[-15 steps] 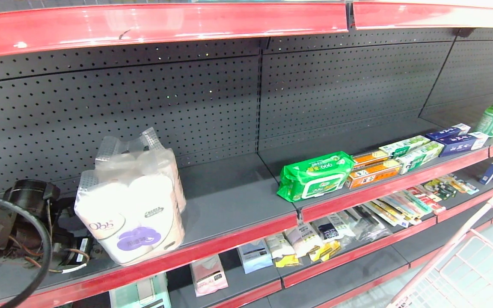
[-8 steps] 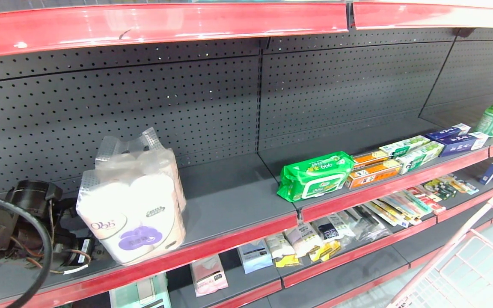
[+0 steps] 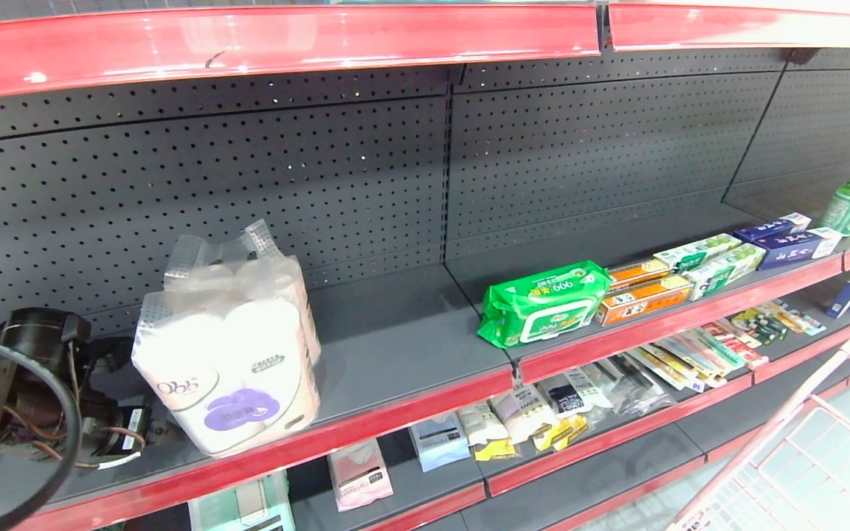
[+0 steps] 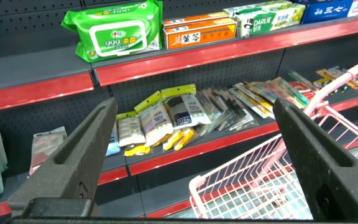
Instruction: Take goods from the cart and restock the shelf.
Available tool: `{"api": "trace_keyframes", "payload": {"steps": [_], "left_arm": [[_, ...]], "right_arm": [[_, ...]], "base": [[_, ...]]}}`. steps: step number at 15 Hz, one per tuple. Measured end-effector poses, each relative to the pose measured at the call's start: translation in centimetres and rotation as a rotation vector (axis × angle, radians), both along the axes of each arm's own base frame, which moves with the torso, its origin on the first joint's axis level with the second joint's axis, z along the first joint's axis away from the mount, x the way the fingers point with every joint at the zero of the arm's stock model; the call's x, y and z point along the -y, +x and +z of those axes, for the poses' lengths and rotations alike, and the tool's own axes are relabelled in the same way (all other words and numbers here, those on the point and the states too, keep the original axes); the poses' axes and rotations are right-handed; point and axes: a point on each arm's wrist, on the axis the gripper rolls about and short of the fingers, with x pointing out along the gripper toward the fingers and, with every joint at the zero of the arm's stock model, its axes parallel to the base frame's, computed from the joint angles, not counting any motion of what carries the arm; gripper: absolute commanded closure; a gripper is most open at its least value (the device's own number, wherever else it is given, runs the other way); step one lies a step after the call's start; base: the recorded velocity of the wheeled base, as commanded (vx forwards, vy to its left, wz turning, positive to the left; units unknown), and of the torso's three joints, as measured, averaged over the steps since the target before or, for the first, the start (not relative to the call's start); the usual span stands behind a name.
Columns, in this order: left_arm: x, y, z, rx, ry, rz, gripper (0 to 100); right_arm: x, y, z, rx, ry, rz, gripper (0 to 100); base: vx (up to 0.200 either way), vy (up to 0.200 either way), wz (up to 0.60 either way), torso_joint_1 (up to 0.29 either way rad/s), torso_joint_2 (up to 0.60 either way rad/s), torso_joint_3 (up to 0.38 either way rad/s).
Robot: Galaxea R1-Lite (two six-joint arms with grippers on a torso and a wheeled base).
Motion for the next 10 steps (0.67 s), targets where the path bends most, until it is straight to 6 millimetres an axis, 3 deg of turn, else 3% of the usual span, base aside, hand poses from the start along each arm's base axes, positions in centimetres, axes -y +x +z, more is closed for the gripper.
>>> {"api": "trace_keyframes", "payload": {"steps": [3, 10], "left_arm": [[-1.3, -0.3, 0.4, 0.02, 0.036, 0.008, 0], [-2.2, 1.8, 0.8, 0.143, 0.039, 0.067, 0]], "right_arm": [[0.0, 0.0, 0.0, 0.0, 0.0, 0.0, 0], [0.0, 0.0, 0.0, 0.0, 0.0, 0.0, 0]], "base": [[0.0, 0.0, 0.0, 0.0, 0.0, 0.0], [0.0, 0.0, 0.0, 0.0, 0.0, 0.0]]}}
